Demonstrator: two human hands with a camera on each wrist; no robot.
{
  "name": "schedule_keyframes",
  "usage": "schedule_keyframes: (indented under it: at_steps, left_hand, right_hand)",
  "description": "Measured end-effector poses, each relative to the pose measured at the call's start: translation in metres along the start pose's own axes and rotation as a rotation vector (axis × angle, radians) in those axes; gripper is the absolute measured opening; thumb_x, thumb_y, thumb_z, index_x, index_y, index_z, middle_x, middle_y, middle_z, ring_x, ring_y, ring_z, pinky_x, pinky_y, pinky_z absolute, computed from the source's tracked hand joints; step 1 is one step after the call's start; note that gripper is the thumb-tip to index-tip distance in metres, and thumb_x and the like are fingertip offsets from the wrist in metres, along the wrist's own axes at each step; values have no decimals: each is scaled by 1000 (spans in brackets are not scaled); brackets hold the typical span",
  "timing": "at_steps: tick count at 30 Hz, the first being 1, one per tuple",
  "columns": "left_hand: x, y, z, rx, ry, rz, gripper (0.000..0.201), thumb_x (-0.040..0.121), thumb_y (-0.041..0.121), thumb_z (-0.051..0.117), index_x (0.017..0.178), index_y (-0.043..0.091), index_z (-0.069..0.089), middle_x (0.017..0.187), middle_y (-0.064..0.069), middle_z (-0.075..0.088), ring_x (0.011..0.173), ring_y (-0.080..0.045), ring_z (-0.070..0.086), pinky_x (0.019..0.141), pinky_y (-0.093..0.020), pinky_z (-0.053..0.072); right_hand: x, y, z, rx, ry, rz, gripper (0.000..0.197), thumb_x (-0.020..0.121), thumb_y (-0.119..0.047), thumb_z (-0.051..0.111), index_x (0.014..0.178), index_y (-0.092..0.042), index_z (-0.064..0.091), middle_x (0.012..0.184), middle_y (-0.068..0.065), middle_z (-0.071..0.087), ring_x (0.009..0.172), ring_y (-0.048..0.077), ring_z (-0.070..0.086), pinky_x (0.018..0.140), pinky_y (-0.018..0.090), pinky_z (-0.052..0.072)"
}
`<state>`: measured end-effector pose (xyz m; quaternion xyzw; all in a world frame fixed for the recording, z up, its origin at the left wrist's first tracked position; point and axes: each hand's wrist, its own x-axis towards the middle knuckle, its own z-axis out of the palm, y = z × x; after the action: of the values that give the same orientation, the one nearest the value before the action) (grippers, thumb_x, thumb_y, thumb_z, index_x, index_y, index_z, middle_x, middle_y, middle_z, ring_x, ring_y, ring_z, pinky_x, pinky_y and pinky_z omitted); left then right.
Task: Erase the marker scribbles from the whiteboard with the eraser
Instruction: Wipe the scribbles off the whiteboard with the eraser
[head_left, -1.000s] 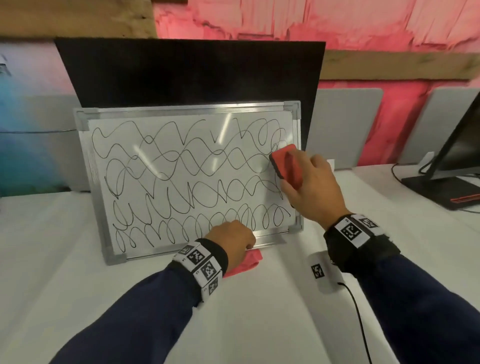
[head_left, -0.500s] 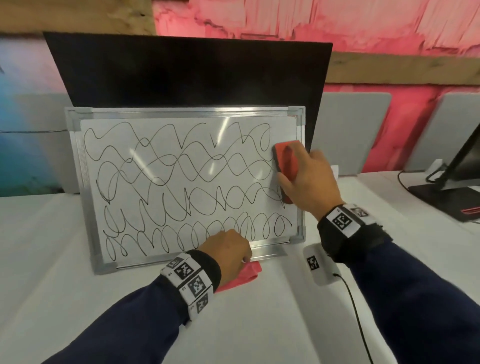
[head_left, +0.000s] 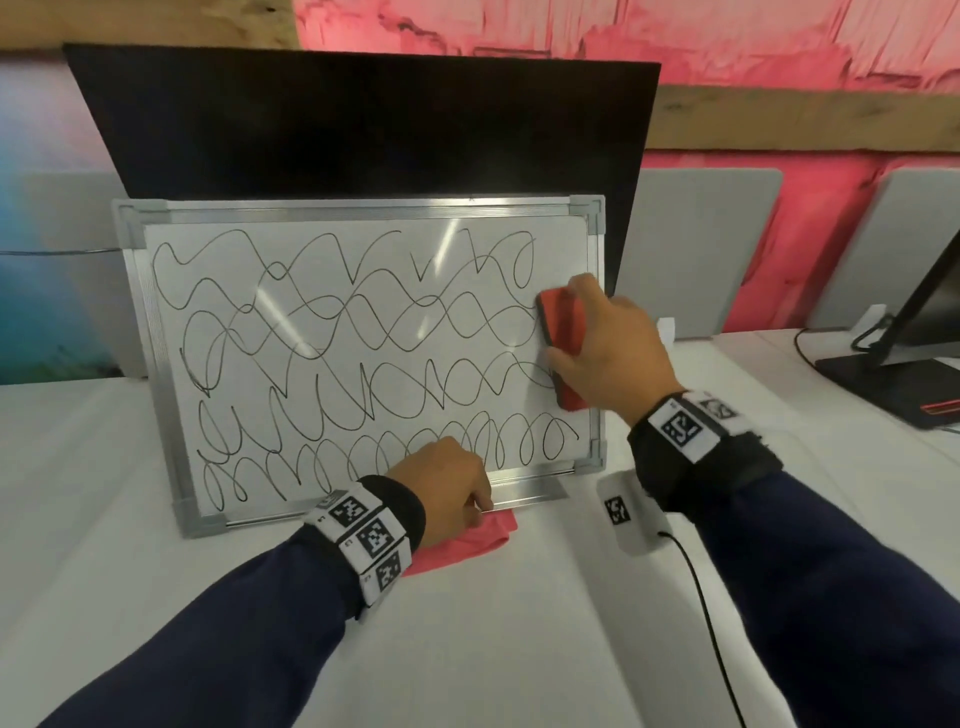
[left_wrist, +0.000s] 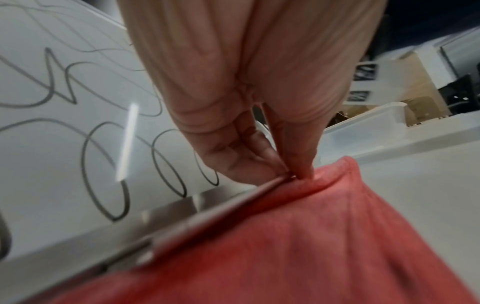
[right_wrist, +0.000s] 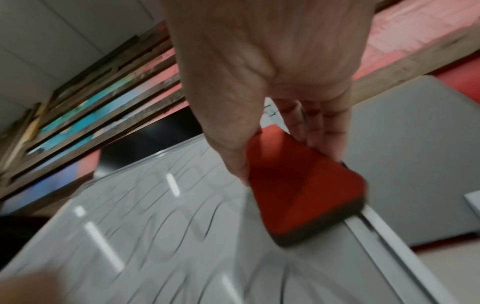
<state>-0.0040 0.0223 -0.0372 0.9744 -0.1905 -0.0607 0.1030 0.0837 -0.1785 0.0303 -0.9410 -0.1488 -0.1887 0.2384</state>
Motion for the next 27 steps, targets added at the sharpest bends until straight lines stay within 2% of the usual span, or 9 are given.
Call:
schedule_keyframes:
  at_steps: [4, 7, 9, 11, 14, 20, 22, 25, 27]
  left_hand:
    - [0, -1, 2, -24, 26, 11, 17, 87, 22, 68, 101, 23, 77, 100, 7, 72, 86, -10, 64, 87, -26, 53]
    - [0, 0, 0, -30, 30, 11, 17, 87, 20, 68, 100, 22, 78, 97, 6, 73, 83, -9, 64, 82, -21, 50]
    - [0, 1, -1, -33, 32, 10, 17, 87, 21, 68, 101, 22, 77, 99, 7, 73, 86, -9, 65, 83, -21, 51]
    - [-1, 2, -1, -34, 31, 13, 18, 88, 21, 67, 103, 23, 77, 102, 7, 72, 89, -9, 65, 87, -24, 52]
    - [-3, 1, 0, -24, 31, 23, 19, 89, 21, 66, 104, 23, 77, 104, 8, 72, 91, -9, 65, 89, -25, 51]
    - [-2, -1, 2, -22, 40, 36, 20, 89, 21, 65, 106, 22, 76, 104, 7, 72, 92, -9, 64, 89, -24, 51]
    - [-1, -1, 4, -12, 37, 29, 19, 89, 22, 66, 104, 22, 76, 100, 6, 73, 87, -10, 65, 88, -27, 53]
    - [-1, 1, 5, 8, 28, 24, 18, 89, 24, 66, 103, 22, 76, 95, 4, 73, 84, -12, 65, 86, -32, 55]
    - [-2, 2, 5, 11, 17, 26, 18, 89, 22, 64, 103, 20, 76, 95, 3, 73, 85, -13, 66, 87, -32, 55]
  right_hand:
    - [-57, 14, 30, -143, -216, 101, 57, 82, -44, 67, 126, -34, 31, 99, 9, 57, 85, 36, 60, 69, 42, 53]
    - [-64, 20, 26, -199, -320, 141, 60, 80, -46, 71, 124, -33, 33, 99, 8, 55, 84, 32, 59, 72, 43, 56]
    - [-54, 18, 16, -180, -297, 131, 58, 79, -45, 72, 122, -32, 36, 99, 7, 55, 83, 31, 59, 71, 41, 55]
    - [-40, 16, 9, -139, -180, 102, 57, 80, -44, 72, 122, -31, 37, 100, 7, 57, 82, 32, 59, 69, 40, 53]
    - [-28, 10, 7, -85, -99, 84, 56, 79, -44, 73, 118, -31, 36, 98, 7, 60, 81, 34, 61, 70, 44, 57]
    - [-55, 20, 22, -103, -405, 174, 54, 74, -46, 77, 108, -30, 37, 102, 8, 55, 83, 29, 60, 75, 44, 58]
    - [-57, 21, 21, -74, -386, 183, 54, 76, -46, 77, 110, -30, 39, 102, 6, 54, 83, 28, 60, 74, 42, 56]
    - [-45, 16, 14, -15, -225, 150, 51, 80, -43, 76, 114, -30, 40, 100, 6, 56, 80, 29, 59, 69, 37, 51]
    - [-31, 9, 8, 7, -116, 105, 54, 81, -41, 75, 120, -29, 40, 101, 6, 56, 83, 32, 60, 72, 41, 55]
